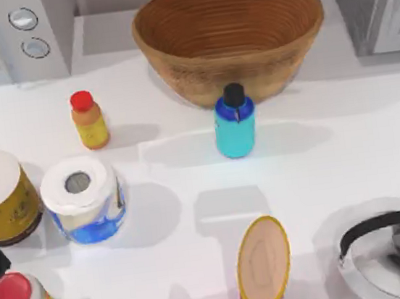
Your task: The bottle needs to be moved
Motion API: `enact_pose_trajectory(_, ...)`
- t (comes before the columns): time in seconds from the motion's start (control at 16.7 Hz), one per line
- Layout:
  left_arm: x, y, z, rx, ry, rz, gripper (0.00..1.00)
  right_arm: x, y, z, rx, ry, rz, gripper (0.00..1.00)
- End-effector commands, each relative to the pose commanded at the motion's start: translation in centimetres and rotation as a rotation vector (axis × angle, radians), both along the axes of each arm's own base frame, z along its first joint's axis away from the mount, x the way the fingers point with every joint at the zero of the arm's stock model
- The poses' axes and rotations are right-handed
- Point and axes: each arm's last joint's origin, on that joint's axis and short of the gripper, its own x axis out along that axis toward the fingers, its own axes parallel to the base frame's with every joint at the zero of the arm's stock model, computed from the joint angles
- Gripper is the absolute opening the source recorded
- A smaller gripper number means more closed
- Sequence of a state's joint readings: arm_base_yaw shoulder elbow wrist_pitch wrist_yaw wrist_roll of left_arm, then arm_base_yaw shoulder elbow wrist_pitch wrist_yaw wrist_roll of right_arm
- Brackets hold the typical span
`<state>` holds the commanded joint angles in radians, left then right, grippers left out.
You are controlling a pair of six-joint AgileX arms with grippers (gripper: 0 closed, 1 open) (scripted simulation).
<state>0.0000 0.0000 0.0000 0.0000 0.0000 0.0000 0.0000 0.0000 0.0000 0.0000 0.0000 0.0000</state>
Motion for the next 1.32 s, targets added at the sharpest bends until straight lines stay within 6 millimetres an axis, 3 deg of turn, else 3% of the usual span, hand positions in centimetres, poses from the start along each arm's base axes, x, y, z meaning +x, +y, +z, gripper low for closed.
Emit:
enact_pose_trajectory(0.24, 0.0, 0.0, 0.0, 0.000, 0.000, 0.000, 1.00, 0.0, 0.2, 0.9, -0.007, -0.019, 0.030, 1.00)
enact_pose_trajectory(0.54, 0.0, 0.0, 0.0, 0.000, 0.000, 0.000, 1.00, 1.4, 1.5, 5.9, -0.055, -0.093, 0.210, 1.00)
enact_pose_trajectory(0.72, 0.0, 0.0, 0.0, 0.000, 0.000, 0.000, 1.00, 4.4, 3.1, 8.7, -0.092, -0.085, 0.348, 1.00)
enact_pose_trajectory(0.84, 0.0, 0.0, 0.0, 0.000, 0.000, 0.000, 1.00, 7.6, 4.7, 9.2, -0.113, -0.031, 0.441, 1.00)
enact_pose_trajectory(0.96, 0.0, 0.0, 0.0, 0.000, 0.000, 0.000, 1.00, 11.1, 6.8, 8.2, -0.130, 0.055, 0.529, 1.00)
enact_pose_trajectory(1.08, 0.0, 0.0, 0.0, 0.000, 0.000, 0.000, 1.00, 14.0, 9.0, 6.0, -0.146, 0.159, 0.606, 1.00)
enact_pose_trajectory(1.32, 0.0, 0.0, 0.0, 0.000, 0.000, 0.000, 1.00, 17.1, 12.7, 0.6, -0.173, 0.348, 0.710, 1.00)
